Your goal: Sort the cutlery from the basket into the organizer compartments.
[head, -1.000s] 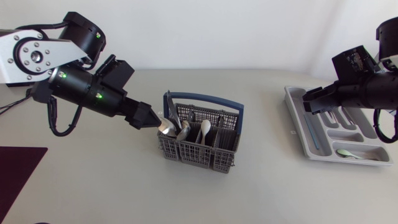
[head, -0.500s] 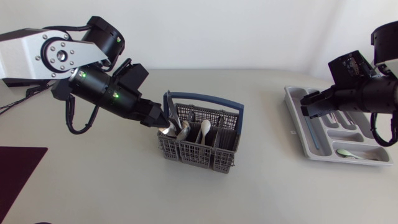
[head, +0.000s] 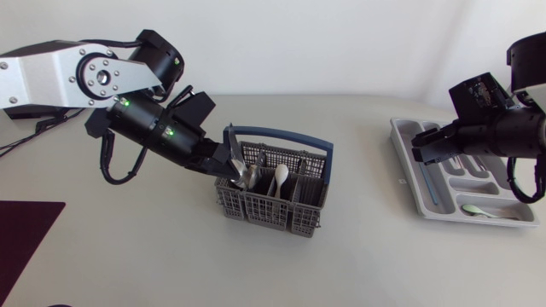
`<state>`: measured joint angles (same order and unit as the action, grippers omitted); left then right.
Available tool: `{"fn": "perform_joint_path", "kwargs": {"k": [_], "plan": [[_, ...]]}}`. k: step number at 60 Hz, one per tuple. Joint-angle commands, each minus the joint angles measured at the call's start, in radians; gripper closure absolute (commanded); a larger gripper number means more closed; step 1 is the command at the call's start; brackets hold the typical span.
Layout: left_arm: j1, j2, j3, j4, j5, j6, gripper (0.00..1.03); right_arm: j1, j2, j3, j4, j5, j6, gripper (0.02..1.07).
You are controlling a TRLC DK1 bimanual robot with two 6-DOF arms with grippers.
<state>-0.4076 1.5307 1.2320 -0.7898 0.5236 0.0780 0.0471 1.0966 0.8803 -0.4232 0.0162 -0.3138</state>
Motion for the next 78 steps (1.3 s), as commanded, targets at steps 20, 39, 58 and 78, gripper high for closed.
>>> {"fn": "perform_joint_path", "kwargs": {"k": [20,39,58,78], "plan": [[-0.025,-0.007,0.104,-0.062,-0.019,0.003,1.00,0.008,-0.026,-0.032,0.000,0.008,0.010,0.31],[-0.030,-0.061,0.182,-0.127,-0.019,0.019,1.00,0.008,-0.027,-0.037,0.000,0.008,0.009,0.31],[-0.034,-0.096,0.316,-0.273,-0.053,0.082,1.00,0.020,-0.030,-0.033,-0.008,0.008,0.005,0.31],[-0.025,-0.069,0.426,-0.419,-0.045,0.144,1.00,0.037,-0.032,-0.030,-0.017,0.016,0.002,0.31]]}}
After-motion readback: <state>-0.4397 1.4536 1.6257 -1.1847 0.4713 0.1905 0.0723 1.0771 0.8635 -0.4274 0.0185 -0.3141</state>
